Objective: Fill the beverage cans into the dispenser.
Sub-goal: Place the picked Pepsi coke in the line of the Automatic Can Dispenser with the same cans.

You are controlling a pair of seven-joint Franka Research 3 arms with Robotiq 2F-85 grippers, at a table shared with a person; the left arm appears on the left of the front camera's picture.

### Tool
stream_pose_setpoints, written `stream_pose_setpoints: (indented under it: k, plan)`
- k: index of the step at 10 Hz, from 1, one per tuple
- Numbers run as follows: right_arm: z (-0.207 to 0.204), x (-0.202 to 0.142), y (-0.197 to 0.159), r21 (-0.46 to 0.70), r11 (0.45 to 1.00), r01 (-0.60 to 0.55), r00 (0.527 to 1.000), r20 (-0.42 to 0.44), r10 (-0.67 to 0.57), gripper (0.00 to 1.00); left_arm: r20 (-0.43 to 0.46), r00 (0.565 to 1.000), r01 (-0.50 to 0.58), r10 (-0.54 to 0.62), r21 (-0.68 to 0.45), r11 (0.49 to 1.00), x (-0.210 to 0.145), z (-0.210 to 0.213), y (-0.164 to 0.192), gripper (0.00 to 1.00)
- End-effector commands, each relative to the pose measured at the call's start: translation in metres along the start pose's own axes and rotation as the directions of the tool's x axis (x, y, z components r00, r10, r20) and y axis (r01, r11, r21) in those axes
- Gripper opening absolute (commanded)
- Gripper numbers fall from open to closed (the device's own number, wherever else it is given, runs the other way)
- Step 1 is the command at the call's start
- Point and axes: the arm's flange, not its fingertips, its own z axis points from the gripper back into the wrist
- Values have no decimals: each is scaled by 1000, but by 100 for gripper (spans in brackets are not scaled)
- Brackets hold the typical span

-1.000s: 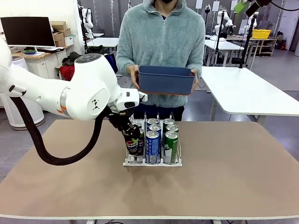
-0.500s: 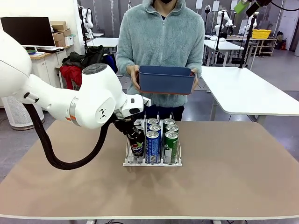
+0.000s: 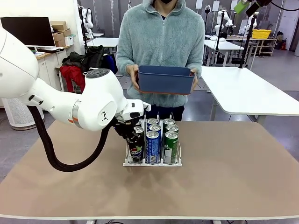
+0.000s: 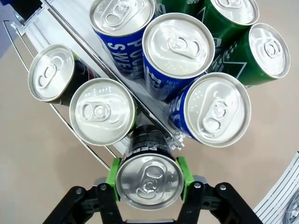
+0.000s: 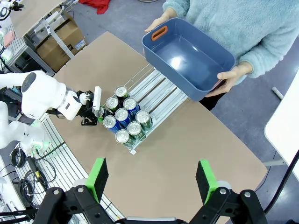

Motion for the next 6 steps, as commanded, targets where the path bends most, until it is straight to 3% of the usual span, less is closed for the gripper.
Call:
stream_pose_setpoints:
  k: [1, 3, 6]
  plan:
    - [0, -2, 2, 8, 1000, -3, 1000, 2, 3, 100, -24, 1000, 9, -9, -24, 1000, 6, -5, 3, 58]
    - [0, -2, 2, 8, 1000, -3, 1000, 2, 3, 100, -49, 999, 18, -20, -45, 999, 5, -5, 1, 58]
    - [0, -2, 2, 8, 1000, -3, 1000, 2, 3, 100, -15, 1000, -2, 2, -7, 1000, 3, -1, 1, 58]
